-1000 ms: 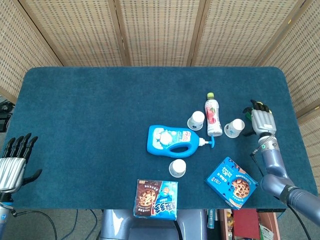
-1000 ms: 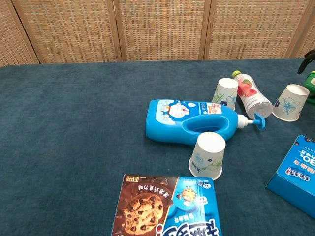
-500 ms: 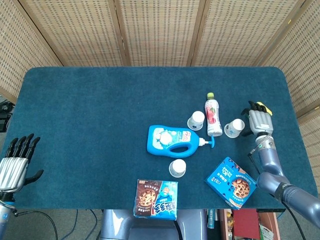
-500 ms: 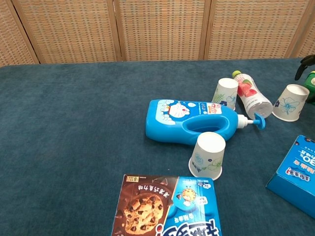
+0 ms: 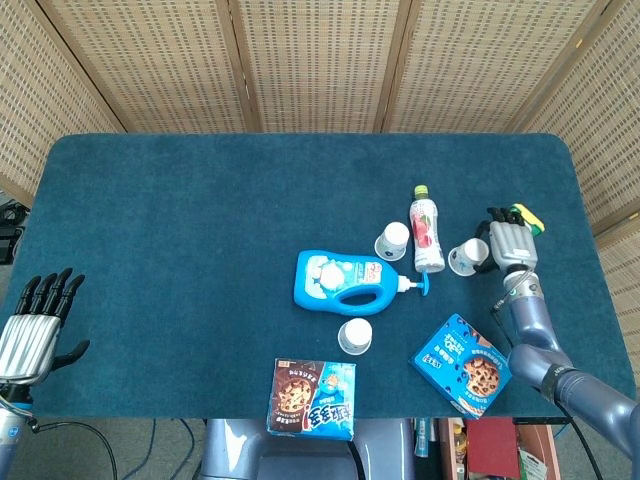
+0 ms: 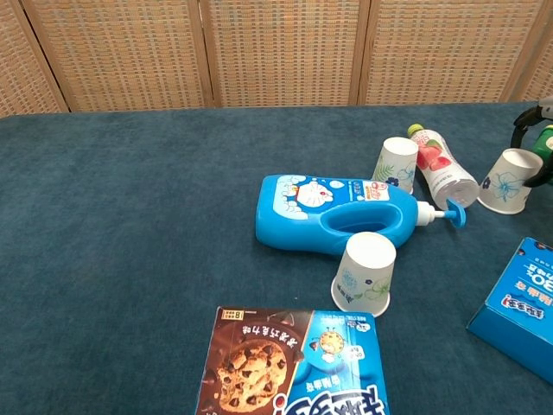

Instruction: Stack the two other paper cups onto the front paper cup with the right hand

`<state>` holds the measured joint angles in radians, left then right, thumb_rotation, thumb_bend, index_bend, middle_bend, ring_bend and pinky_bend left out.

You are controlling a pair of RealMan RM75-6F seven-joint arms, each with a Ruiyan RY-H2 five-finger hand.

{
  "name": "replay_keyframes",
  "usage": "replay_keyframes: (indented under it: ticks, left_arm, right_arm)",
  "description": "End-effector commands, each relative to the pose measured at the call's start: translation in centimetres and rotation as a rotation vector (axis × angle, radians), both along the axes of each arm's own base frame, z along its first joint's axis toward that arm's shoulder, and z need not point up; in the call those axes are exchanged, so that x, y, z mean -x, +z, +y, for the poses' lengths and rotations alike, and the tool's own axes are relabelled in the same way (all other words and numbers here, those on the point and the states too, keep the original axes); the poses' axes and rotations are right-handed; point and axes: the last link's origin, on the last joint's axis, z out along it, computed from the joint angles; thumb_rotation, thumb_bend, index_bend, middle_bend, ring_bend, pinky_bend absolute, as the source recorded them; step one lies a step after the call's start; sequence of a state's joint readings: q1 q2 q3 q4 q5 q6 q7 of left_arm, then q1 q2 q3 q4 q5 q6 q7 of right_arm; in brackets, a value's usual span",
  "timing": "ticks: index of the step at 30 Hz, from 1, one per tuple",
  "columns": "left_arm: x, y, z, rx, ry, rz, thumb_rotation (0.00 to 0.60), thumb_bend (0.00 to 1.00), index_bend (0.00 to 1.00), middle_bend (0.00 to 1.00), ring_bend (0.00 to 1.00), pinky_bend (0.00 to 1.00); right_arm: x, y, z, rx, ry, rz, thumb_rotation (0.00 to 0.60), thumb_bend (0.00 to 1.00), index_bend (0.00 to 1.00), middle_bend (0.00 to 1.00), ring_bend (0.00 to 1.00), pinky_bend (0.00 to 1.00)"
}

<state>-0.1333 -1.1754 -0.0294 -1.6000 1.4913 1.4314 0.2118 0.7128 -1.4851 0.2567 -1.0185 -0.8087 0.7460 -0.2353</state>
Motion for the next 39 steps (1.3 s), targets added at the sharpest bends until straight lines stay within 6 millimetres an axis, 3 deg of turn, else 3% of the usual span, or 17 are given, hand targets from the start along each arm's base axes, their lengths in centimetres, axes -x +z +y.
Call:
replay_keyframes:
  ticks: [1,11,17,21,28,39]
  left_arm:
    - [0.0,0.0,0.0,0.0,-0.001,-0.002,0.6,0.24,0.0,0.0,0.0,0.0]
    - [0.1,0.1,0.0,-0.001,-0.002,-0.009,0.6,0.24,0.0,0.0,0.0,0.0]
    - [0.0,0.2,-0.1,0.0,-0.005,-0.011,0.6,0.24,0.0,0.0,0.0,0.0]
    - [-0.1,0.3,-0.2,-0.006,-0.012,-0.019,0.6,0.24,0.0,0.0,0.0,0.0]
    - [-0.3,0.6,-0.6,-0.013,-0.032,-0.03,0.6,0.24,0.0,0.0,0.0,0.0]
    - [-0.5,0.5,-0.7,-0.005,-0.039,-0.031,0.6,0.24,0.0,0.0,0.0,0.0]
  right_arm:
    - [-0.6,0.2,-0.1,0.004,0.015,0.0,0.6,0.13,0.47,0.19,0.0,0.05]
    - [-1.3,0.7,0.1,0.005,0.024,0.006,0.6,0.13,0.49,0.19,0.0,0.05]
    - [-2.5,2.9,0.0,0.044,0.046,0.01,0.6,0.13,0.49,0.19,0.0,0.05]
    - [-4.4,5.3,0.8,0.07,0.071,-0.02,0.6,0.13,0.49,0.19,0.0,0.05]
    - [-7.5,7.5,3.8,0.081,0.153,-0.048,0.6,0.13,0.49,0.19,0.0,0.05]
    - [-10.2,7.6,9.5,0.032,0.276,-0.088,0.6,0.13,0.49,0.2,0.0,0.05]
